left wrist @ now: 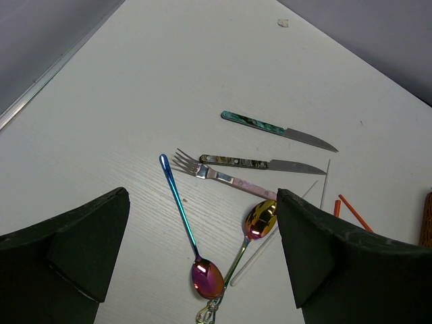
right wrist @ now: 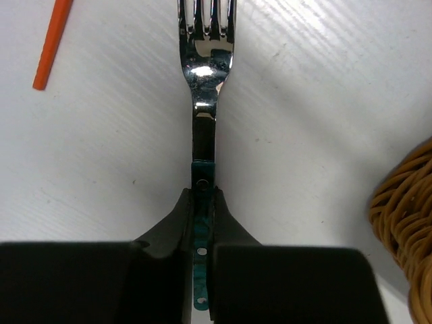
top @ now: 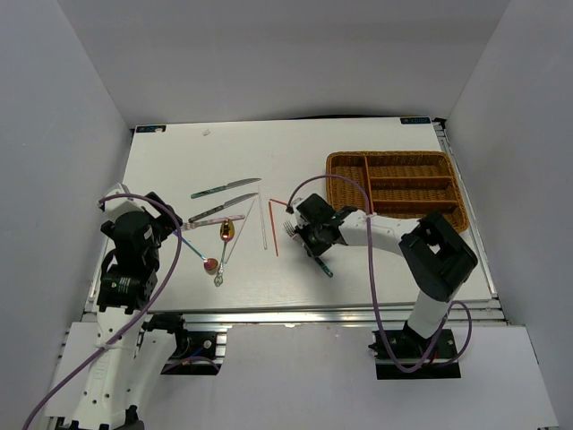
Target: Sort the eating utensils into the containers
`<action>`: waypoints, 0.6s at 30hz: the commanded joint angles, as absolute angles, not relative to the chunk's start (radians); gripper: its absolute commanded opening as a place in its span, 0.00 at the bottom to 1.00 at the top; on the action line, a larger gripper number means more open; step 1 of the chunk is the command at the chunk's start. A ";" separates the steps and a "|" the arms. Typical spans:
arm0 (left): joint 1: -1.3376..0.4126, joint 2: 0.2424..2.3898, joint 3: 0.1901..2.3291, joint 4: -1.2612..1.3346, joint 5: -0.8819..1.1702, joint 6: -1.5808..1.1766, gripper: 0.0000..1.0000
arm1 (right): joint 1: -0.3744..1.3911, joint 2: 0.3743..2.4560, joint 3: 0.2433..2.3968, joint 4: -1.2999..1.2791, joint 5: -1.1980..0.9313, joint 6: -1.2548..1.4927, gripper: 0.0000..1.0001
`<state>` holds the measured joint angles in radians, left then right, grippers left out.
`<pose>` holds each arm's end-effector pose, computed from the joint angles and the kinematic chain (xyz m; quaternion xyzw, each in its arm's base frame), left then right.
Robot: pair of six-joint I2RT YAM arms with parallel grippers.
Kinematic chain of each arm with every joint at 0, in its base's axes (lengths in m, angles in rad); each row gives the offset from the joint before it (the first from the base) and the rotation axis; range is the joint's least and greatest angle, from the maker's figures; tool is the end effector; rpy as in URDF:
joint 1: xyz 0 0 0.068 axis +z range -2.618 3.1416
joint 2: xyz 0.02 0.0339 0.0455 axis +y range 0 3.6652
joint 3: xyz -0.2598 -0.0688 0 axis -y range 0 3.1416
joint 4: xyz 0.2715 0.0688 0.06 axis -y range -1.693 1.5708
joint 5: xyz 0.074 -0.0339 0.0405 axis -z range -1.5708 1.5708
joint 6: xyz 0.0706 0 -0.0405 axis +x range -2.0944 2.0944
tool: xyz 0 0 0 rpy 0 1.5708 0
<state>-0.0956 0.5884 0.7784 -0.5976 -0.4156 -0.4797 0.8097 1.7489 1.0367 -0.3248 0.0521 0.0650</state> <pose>0.1883 0.0106 0.3130 -0.2673 0.7809 0.0128 0.5644 0.2677 0.2757 0.1128 -0.3444 0.9007 0.0889 0.2495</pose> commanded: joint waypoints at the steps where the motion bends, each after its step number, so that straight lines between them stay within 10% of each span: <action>1: -0.098 0.591 0.775 -0.586 -0.405 -0.479 0.98 | 0.830 1.682 1.043 -0.365 0.015 0.080 0.00; 18: -0.100 0.623 0.773 -0.583 -0.388 -0.472 0.98 | 0.493 1.607 1.296 -0.407 0.169 0.233 0.00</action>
<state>-0.0956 0.6178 0.7780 -0.5972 -0.4015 -0.4789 0.5583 1.5600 1.2491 -0.4114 0.1356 0.2024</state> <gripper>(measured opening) 0.982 0.167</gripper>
